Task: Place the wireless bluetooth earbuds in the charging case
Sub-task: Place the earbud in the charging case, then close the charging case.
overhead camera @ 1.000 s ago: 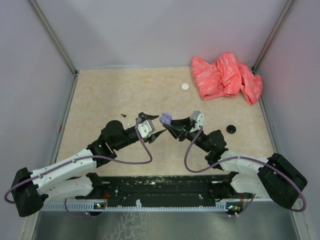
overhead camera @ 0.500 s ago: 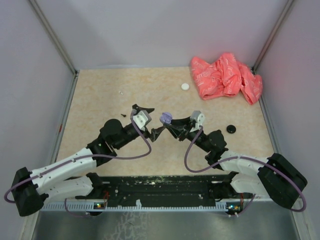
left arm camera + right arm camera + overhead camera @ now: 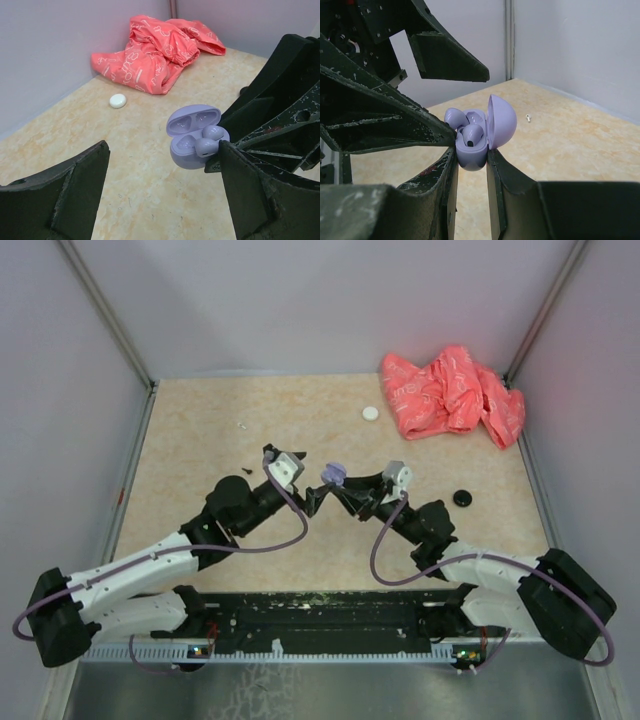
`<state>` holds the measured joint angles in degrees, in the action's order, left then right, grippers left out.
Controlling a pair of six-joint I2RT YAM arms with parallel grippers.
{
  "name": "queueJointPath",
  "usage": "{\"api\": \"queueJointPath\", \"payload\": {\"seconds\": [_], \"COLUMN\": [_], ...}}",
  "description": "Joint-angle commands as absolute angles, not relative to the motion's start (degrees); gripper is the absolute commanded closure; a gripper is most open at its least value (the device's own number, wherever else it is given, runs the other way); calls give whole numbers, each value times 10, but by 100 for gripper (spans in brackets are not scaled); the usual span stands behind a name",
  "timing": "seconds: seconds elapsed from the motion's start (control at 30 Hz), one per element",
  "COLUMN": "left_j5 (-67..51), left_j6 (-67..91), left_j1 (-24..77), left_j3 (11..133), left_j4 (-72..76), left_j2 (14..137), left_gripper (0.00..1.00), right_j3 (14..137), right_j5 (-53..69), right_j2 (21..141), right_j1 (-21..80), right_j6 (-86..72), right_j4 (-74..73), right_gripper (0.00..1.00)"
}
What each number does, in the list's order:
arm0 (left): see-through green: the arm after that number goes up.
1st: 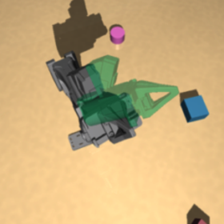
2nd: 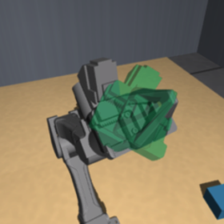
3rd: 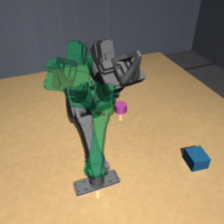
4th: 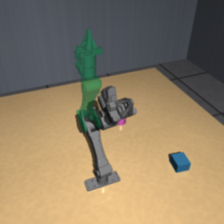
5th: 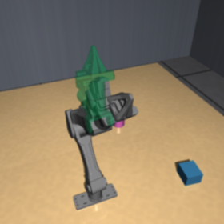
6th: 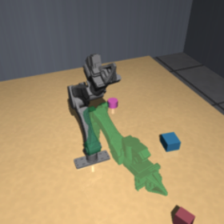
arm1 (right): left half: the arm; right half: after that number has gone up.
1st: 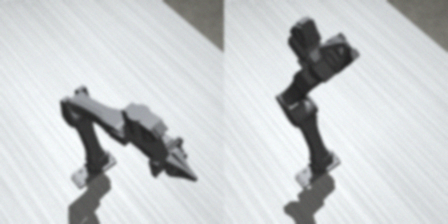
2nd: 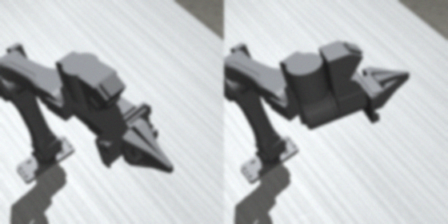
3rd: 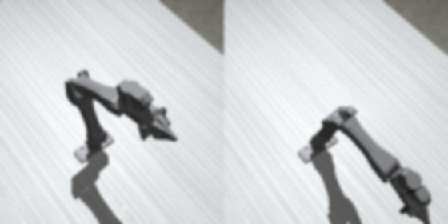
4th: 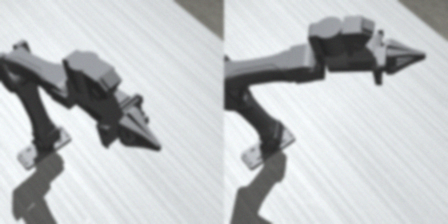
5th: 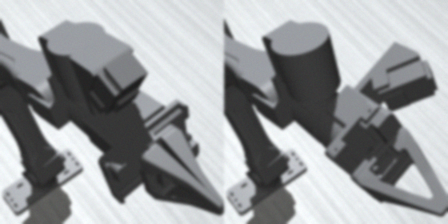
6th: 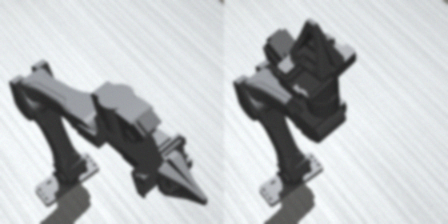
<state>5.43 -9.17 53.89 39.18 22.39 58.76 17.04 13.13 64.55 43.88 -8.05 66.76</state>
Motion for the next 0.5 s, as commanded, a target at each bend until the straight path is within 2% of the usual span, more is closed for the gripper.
{"api": "queueJointPath", "payload": {"seconds": [0.0,0.47], "left_j5": [95,158], "left_j6": [-78,-53], "left_j1": [540,539], "left_j3": [409,394], "left_j4": [232,210], "left_j2": [584,557], "left_gripper": [7,6], "right_j3": [179,180], "right_j5": [128,133], "right_j2": [624,625], "right_j1": [442,442], "right_j6": [-79,-81], "right_j4": [702,706], "right_gripper": [100,100]}}
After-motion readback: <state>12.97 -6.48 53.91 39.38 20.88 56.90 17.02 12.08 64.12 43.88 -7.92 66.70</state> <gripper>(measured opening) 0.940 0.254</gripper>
